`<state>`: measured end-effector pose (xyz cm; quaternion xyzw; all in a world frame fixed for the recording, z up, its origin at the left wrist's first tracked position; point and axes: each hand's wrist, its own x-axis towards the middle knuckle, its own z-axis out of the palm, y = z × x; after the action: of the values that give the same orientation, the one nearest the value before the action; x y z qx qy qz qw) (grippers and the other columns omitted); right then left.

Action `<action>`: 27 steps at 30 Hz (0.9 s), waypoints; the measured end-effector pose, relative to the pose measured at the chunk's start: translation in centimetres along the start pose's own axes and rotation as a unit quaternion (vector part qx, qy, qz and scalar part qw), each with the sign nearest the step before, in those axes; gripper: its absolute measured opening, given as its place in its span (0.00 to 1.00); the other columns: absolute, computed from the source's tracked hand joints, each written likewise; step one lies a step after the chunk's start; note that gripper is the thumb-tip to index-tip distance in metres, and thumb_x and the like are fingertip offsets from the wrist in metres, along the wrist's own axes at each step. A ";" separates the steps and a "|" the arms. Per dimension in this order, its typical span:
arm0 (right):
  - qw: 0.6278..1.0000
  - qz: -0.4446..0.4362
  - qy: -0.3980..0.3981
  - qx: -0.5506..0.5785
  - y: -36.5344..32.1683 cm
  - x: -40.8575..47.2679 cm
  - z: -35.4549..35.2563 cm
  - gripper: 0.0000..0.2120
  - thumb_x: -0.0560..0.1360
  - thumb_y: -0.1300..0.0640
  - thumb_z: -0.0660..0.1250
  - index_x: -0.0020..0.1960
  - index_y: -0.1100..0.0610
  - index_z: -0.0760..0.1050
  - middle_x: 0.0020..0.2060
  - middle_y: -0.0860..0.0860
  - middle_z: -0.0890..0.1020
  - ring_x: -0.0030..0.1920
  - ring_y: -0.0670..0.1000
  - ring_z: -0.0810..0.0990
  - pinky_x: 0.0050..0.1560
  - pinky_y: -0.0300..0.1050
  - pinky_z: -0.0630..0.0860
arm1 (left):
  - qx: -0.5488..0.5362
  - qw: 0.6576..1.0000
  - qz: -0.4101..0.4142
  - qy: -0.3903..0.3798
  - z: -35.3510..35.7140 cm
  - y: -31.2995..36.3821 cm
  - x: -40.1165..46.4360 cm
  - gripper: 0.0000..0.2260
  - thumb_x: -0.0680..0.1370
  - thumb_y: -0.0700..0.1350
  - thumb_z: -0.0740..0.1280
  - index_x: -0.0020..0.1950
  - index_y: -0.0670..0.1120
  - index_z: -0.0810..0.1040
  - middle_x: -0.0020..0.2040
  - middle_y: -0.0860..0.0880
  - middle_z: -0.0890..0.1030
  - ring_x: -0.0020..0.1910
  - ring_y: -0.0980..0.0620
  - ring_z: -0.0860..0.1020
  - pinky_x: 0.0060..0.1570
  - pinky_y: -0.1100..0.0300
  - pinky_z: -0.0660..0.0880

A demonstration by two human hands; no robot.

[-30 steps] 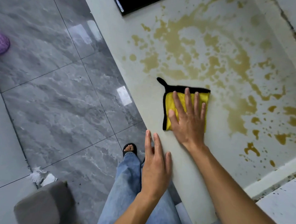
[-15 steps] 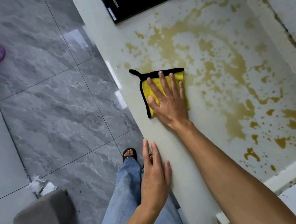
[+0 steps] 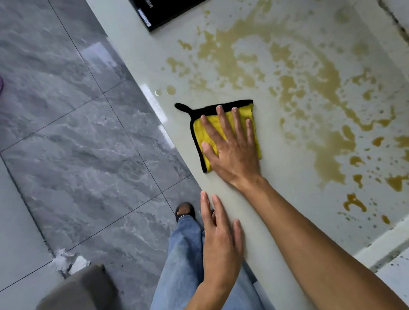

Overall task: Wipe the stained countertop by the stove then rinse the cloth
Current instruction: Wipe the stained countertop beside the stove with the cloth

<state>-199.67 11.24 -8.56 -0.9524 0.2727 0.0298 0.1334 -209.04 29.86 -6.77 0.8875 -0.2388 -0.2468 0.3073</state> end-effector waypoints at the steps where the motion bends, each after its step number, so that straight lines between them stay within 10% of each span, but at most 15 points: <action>1: 1.000 0.006 -0.003 -0.001 0.5 0.3 -0.2 0.32 0.84 0.38 0.53 0.85 0.39 0.47 0.86 0.50 0.47 0.86 0.59 0.44 0.83 0.65 0.42 | -0.001 1.000 0.002 -0.001 0.1 -0.2 0.0 0.32 0.87 0.52 0.60 0.86 0.43 0.52 0.86 0.53 0.35 0.82 0.69 0.39 0.74 0.68 0.63; 8: 0.985 0.171 0.031 0.013 3.2 -5.5 -1.0 0.31 0.84 0.39 0.53 0.85 0.41 0.51 0.86 0.51 0.51 0.86 0.61 0.47 0.83 0.66 0.45 | 0.038 0.998 0.057 0.006 -1.7 -0.5 1.8 0.29 0.84 0.47 0.63 0.84 0.44 0.58 0.87 0.44 0.49 0.86 0.46 0.51 0.82 0.41 0.61; 27: 0.931 0.353 0.091 -0.011 6.4 -11.7 -0.6 0.31 0.85 0.38 0.53 0.86 0.42 0.52 0.86 0.51 0.52 0.86 0.61 0.49 0.83 0.66 0.50 | 0.226 0.895 0.371 -0.103 -2.4 3.7 16.1 0.22 0.85 0.49 0.60 0.79 0.49 0.70 0.81 0.44 0.67 0.83 0.43 0.59 0.81 0.34 0.51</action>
<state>-213.02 11.86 -8.01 -0.7944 0.6022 -0.0089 0.0779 -196.36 19.05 -7.39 0.7495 -0.6306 -0.1443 0.1409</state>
